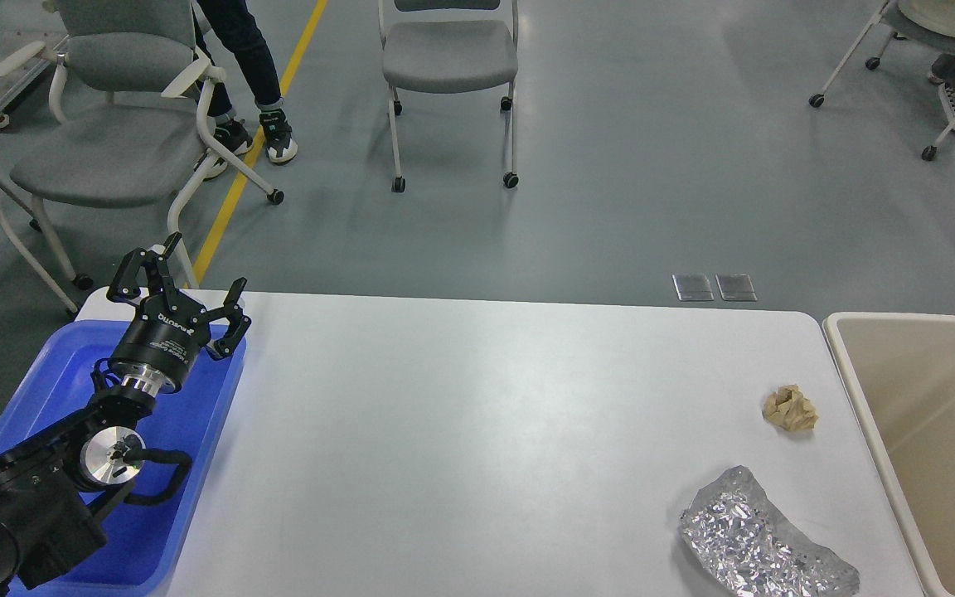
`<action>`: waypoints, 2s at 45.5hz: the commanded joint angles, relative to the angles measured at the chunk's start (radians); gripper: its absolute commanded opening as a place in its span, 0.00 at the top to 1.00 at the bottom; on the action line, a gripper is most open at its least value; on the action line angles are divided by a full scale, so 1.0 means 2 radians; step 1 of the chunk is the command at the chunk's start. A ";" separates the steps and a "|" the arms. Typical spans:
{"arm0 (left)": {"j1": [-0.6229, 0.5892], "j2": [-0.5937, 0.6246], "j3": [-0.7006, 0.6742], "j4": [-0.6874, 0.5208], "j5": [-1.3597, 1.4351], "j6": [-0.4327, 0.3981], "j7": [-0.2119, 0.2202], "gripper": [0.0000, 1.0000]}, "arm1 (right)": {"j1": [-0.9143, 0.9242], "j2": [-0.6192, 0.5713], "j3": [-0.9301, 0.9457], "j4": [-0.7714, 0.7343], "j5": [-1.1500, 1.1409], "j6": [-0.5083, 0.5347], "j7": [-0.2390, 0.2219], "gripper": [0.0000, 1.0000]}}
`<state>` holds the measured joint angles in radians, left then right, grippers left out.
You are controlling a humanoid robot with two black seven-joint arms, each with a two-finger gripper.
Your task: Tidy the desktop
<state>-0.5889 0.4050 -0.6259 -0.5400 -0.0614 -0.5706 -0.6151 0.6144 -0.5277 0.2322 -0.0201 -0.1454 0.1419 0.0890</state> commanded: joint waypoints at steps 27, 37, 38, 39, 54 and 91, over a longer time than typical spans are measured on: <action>0.000 0.000 0.000 0.000 0.000 0.000 0.000 0.02 | -0.041 0.018 0.017 -0.001 0.001 -0.013 0.001 0.69; 0.001 0.000 0.000 0.000 0.000 0.000 0.000 0.02 | -0.052 0.019 0.023 -0.001 0.023 -0.010 0.000 0.19; 0.000 0.000 0.000 0.000 0.001 0.000 0.000 0.02 | -0.052 0.020 0.023 -0.001 0.025 -0.011 0.000 0.17; 0.000 0.000 0.000 0.000 0.000 0.000 0.000 0.02 | -0.052 0.021 0.023 -0.001 0.027 -0.011 0.000 0.15; 0.000 0.000 0.000 0.000 0.000 0.000 0.000 0.02 | -0.050 0.024 0.023 -0.001 0.048 -0.013 0.000 0.02; 0.001 0.000 0.000 0.000 0.000 0.000 0.000 0.02 | -0.030 0.010 0.121 0.007 0.049 -0.011 0.003 0.00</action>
<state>-0.5880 0.4050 -0.6259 -0.5400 -0.0609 -0.5707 -0.6152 0.5339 -0.4866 0.3297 -0.0180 -0.0489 0.1136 0.0944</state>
